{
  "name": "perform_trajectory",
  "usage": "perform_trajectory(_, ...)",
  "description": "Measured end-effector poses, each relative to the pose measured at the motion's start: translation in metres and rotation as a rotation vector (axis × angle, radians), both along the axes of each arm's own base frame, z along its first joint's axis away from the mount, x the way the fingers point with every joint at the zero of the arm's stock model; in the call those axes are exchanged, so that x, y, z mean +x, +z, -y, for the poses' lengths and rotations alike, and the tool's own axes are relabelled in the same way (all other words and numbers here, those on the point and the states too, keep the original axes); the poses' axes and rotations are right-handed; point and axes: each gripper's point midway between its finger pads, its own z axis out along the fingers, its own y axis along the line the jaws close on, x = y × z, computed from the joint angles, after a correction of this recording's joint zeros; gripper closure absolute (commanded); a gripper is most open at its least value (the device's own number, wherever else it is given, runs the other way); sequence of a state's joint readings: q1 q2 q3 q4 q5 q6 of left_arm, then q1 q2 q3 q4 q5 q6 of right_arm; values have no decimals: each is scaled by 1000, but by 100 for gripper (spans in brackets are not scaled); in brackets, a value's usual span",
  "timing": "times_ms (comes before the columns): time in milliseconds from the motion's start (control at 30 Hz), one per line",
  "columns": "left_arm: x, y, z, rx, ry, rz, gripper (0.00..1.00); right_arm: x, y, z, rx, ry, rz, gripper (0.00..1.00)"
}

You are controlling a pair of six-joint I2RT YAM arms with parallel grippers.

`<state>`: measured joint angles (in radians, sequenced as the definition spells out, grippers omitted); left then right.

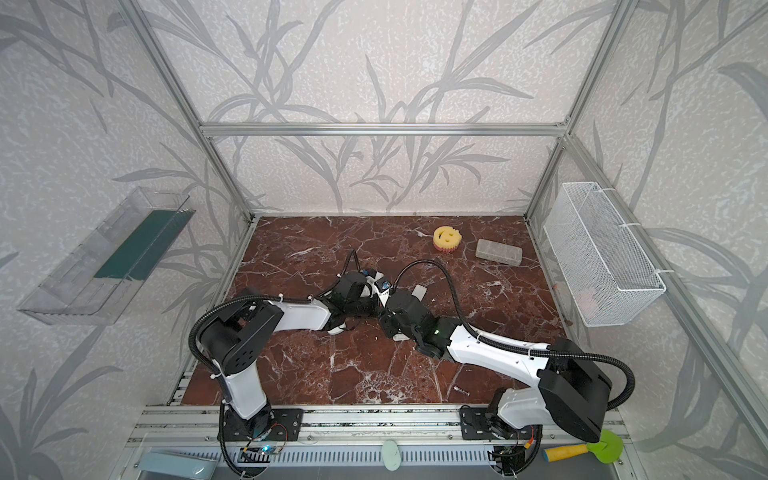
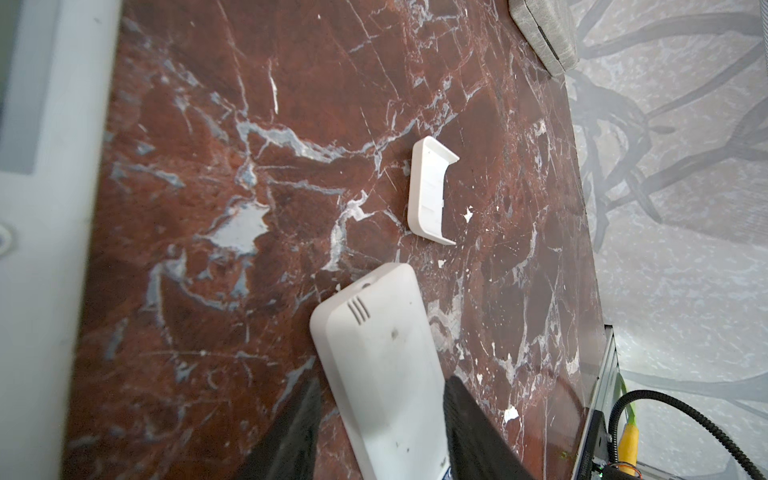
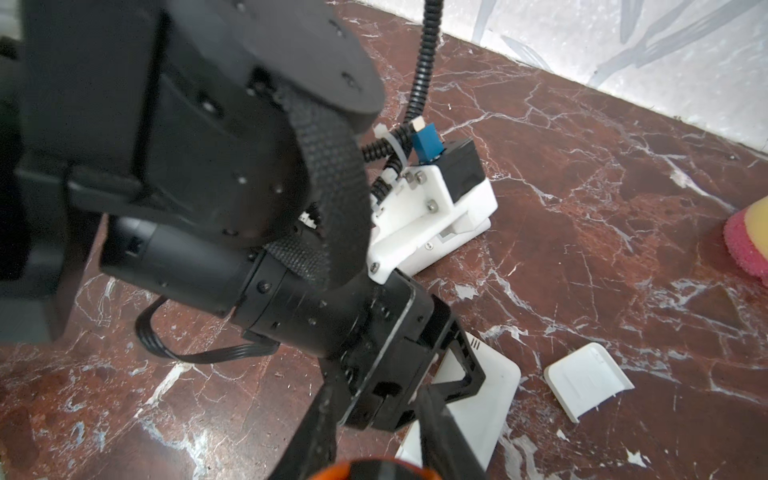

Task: Unload the batteries from the remote control

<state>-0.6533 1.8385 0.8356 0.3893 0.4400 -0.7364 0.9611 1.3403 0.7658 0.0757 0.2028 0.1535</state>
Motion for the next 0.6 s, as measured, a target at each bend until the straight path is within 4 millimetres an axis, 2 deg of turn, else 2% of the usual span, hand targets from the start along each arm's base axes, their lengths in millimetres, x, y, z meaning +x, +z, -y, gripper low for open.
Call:
perform_trajectory(200, -3, -10, -1, 9, -2, -27, 52, -10, -3, -14, -111, 79, 58, 100)
perform_trajectory(600, -7, -11, 1, 1, -21, -47, 53, -33, -17, -45, -329, 266, 159, 100)
